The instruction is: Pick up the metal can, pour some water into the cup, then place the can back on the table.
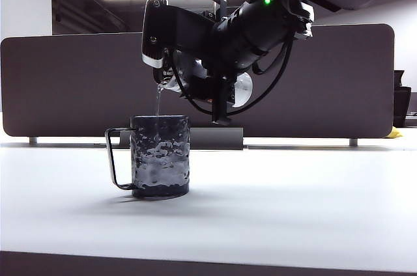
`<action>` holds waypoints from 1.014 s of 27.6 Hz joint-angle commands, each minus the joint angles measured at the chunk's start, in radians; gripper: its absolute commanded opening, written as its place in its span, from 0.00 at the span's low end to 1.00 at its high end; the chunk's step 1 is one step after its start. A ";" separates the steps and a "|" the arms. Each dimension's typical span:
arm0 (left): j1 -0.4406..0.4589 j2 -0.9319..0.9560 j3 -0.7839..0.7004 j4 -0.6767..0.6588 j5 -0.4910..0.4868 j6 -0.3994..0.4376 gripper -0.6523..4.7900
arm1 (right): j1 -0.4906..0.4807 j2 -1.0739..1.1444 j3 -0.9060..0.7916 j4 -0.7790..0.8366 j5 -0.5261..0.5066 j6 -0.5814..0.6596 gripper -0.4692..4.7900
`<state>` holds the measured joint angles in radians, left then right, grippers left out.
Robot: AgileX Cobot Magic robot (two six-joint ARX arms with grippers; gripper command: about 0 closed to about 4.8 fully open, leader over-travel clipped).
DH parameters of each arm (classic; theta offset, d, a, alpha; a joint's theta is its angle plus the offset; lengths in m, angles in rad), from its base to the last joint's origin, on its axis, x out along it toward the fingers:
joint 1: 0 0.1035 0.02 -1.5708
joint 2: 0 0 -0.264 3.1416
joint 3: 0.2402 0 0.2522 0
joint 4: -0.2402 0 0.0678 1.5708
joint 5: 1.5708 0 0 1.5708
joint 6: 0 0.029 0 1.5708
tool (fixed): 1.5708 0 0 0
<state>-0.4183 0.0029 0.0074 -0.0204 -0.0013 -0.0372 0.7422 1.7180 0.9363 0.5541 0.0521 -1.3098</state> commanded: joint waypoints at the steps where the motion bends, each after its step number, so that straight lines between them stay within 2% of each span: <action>1: 0.002 0.001 0.001 0.007 0.002 0.003 0.11 | 0.002 -0.010 0.008 0.034 -0.002 -0.004 0.55; 22: 0.002 0.001 0.001 0.007 0.002 0.003 0.11 | 0.002 -0.010 0.008 0.051 -0.002 -0.003 0.55; 28: 0.002 0.001 0.001 0.007 0.002 0.003 0.11 | 0.002 -0.010 0.008 0.056 0.002 0.041 0.55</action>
<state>-0.4183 0.0029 0.0074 -0.0204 -0.0013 -0.0372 0.7422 1.7180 0.9363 0.5690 0.0528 -1.2953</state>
